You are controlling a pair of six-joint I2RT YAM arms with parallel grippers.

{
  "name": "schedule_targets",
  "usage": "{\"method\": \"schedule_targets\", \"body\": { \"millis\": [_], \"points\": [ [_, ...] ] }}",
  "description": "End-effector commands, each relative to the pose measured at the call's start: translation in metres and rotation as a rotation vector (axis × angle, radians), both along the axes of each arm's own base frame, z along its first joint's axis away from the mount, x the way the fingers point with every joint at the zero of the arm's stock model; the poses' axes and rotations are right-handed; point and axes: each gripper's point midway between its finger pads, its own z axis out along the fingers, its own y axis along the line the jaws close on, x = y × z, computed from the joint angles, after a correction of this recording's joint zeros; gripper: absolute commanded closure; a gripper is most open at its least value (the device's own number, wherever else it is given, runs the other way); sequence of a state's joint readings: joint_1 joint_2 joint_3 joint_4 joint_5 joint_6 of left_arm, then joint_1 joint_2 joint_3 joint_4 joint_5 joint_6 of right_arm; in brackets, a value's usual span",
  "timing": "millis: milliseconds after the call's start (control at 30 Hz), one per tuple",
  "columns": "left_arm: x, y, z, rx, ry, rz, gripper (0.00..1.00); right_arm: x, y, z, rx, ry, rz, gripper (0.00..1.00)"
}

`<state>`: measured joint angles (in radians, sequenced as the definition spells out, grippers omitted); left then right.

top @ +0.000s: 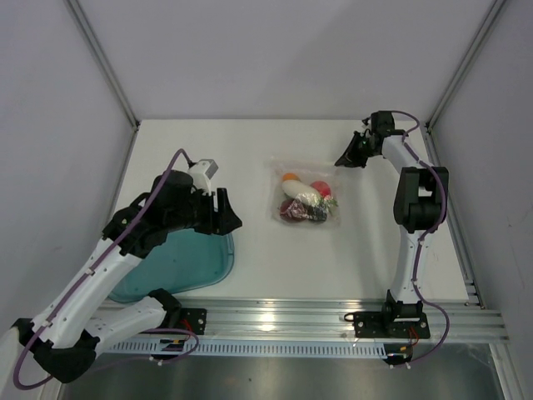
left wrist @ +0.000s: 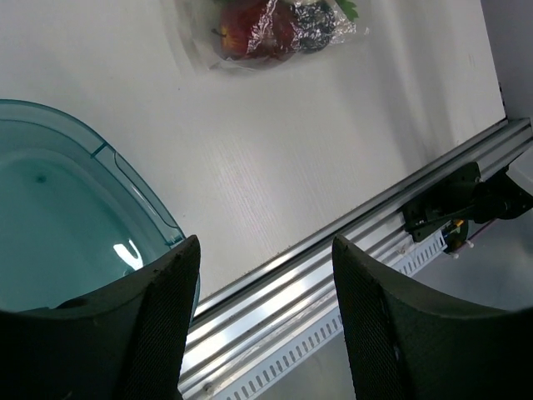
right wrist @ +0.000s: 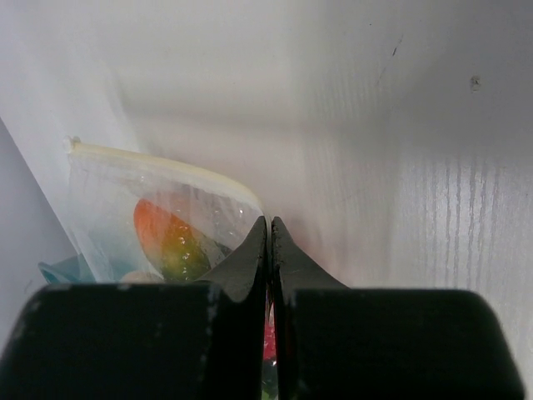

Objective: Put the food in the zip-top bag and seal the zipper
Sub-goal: Place the zipper food storage bag at the center of the board.

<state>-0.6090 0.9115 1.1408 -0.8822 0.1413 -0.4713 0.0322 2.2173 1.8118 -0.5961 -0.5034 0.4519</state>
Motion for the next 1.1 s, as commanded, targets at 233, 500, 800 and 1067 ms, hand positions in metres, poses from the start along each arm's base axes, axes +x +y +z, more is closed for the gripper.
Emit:
{"method": "schedule_targets", "body": {
  "millis": [233, 500, 800, 1067],
  "points": [
    [-0.003, -0.014, 0.001, -0.054, 0.025, -0.061, 0.32, 0.007, -0.007, -0.029, -0.033, -0.018, 0.031, 1.0],
    [-0.008, -0.021, -0.005, -0.075, 0.062, -0.086, 0.31, 0.006, -0.013, -0.045, -0.072, -0.002, 0.048, 1.0],
    [-0.007, -0.028, -0.004, -0.097, 0.078, -0.109, 0.29, 0.008, -0.018, -0.035, -0.111, -0.015, 0.056, 0.99],
    [-0.007, -0.034, 0.0, -0.144, 0.092, -0.127, 0.25, 0.011, -0.024, -0.001, -0.148, -0.076, 0.041, 0.43]
  ]
}}
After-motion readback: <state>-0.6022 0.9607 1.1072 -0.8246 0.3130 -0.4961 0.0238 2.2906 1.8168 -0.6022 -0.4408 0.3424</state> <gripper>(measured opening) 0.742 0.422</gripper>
